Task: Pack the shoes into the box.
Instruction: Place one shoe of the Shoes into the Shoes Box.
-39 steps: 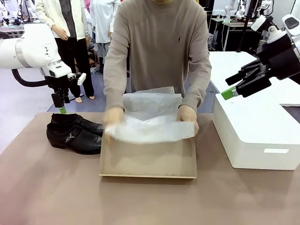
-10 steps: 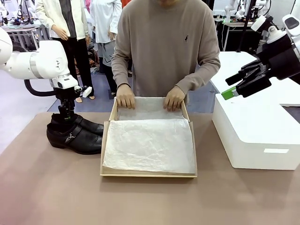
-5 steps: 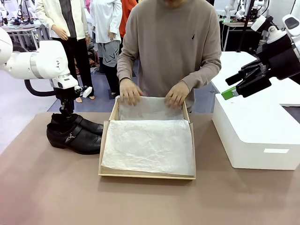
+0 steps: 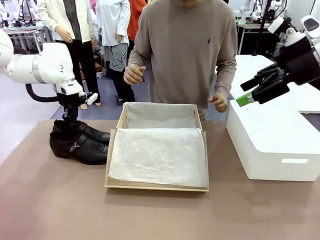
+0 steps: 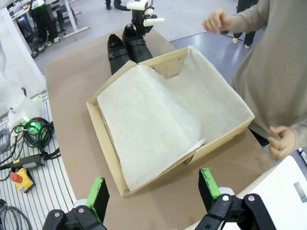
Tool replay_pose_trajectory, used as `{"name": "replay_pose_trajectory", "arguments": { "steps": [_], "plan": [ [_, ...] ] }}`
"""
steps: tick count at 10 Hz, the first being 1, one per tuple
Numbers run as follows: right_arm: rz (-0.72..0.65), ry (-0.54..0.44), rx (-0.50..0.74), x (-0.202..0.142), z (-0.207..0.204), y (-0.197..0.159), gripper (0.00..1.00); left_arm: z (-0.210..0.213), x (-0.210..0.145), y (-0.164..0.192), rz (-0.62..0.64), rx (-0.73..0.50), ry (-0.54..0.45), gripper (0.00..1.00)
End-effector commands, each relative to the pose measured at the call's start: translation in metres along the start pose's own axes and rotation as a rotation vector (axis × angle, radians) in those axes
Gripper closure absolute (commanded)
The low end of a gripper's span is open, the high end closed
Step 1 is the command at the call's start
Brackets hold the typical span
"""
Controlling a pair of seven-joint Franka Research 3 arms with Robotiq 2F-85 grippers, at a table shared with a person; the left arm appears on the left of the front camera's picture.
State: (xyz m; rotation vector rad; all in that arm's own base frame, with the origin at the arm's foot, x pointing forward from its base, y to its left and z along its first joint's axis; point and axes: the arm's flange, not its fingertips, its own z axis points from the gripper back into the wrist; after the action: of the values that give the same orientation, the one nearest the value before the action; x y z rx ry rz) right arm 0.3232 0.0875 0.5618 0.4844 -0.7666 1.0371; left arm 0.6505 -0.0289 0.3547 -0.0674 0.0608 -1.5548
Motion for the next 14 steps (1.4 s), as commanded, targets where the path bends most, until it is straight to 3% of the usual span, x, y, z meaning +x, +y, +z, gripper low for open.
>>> {"name": "replay_pose_trajectory", "arguments": {
  "steps": [1, 8, 10, 14],
  "plan": [
    [0.022, -0.022, 0.018, 0.001, -0.001, -0.003, 0.00, 0.010, -0.012, -0.009, 0.031, 0.015, 0.023, 1.00],
    [0.022, -0.022, 0.018, 0.001, -0.001, -0.003, 0.00, 0.121, -0.055, 0.003, 0.109, 0.085, 0.079, 1.00],
    [0.022, -0.022, 0.018, 0.001, -0.001, -0.003, 0.00, 0.160, -0.039, -0.004, 0.149, 0.064, 0.066, 1.00],
    [0.022, -0.022, 0.018, 0.001, -0.001, -0.003, 0.00, 0.197, 0.025, -0.033, 0.147, 0.023, -0.012, 1.00]
  ]
}}
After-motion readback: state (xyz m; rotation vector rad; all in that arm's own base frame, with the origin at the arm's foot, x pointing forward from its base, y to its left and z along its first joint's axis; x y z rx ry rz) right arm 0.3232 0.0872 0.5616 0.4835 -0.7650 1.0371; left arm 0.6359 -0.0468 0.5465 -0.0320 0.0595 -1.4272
